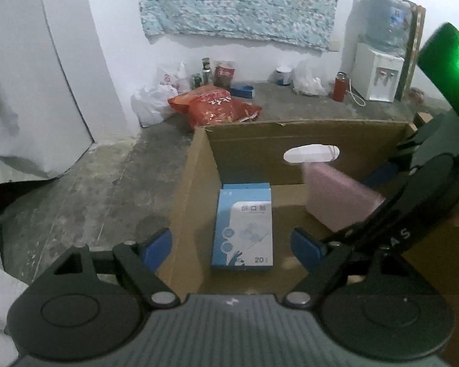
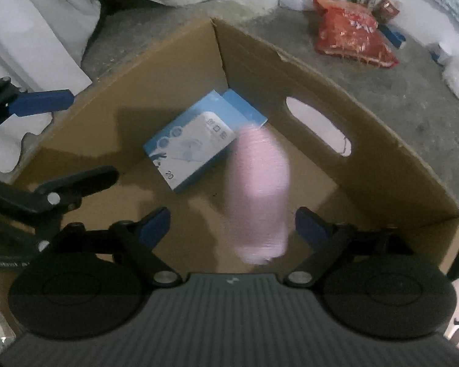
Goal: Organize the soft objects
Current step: 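Release the bandage box with the left gripper while the right gripper releases the pink pad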
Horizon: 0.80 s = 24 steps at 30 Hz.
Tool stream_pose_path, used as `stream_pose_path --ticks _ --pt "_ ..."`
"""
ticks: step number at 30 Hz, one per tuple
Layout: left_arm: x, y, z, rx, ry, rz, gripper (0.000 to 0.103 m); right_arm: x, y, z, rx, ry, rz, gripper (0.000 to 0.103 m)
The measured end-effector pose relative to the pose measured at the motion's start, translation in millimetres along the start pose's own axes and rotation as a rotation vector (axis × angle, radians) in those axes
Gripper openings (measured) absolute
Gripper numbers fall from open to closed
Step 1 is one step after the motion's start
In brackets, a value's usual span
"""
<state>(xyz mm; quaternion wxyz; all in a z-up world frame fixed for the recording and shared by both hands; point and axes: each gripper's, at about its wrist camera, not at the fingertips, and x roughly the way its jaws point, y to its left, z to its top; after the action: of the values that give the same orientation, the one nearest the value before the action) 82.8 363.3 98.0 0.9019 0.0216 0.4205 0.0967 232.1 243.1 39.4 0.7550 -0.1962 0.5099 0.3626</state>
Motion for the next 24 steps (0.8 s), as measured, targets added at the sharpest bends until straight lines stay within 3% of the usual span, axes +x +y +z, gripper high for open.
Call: stream_pose_path --ticks 1,3,7,9,11,14,15,17,18,19,24 --pt "-1.9 0.1 -0.3 -0.004 -0.001 -0.002 0.086 -1.7 -0.4 -0.5 -0.005 -0.016 -0.025 0.06" --pt "-6.7 1.9 -1.1 -0.006 -0.008 -0.003 0.086 -3.0 -1.4 -2.3 -0.036 -0.033 -0.034 0.041" --pt "-9.2 -0.2 -5.9 0.009 -0.006 -0.012 0.086 5.1 5.2 -13.8 -0.109 0.003 0.003 0.037" --pt "-10.9 -2.5 -6.0 0.029 0.002 -0.006 0.084 11.9 15.8 -22.1 -0.215 0.018 -0.03 0.026" --pt "-11.5 -4.3 -4.7 0.039 0.005 -0.009 0.084 21.1 28.1 -28.3 -0.313 0.044 -0.094 0.025" --pt "-11.2 -6.0 -3.0 0.044 0.0 -0.013 0.084 24.4 25.3 -24.2 -0.276 0.074 -0.105 0.026" --pt "-10.8 -6.9 -2.7 0.048 -0.001 -0.014 0.084 23.7 21.3 -20.1 -0.226 0.094 -0.105 0.032" --pt "-8.8 -8.7 -3.4 0.059 -0.003 -0.018 0.084 22.5 17.3 -16.5 -0.198 0.137 -0.106 0.055" --pt "-8.0 -9.6 -3.9 0.065 -0.004 -0.019 0.084 20.9 19.3 -17.5 -0.237 0.164 -0.097 0.074" --pt "-6.7 -10.3 -5.1 0.069 -0.006 -0.02 0.084 18.4 21.7 -20.1 -0.274 0.165 -0.093 0.081" --pt "-3.0 -10.9 -6.9 0.074 -0.008 -0.017 0.084 27.7 18.8 -28.1 -0.333 0.25 -0.162 0.079"
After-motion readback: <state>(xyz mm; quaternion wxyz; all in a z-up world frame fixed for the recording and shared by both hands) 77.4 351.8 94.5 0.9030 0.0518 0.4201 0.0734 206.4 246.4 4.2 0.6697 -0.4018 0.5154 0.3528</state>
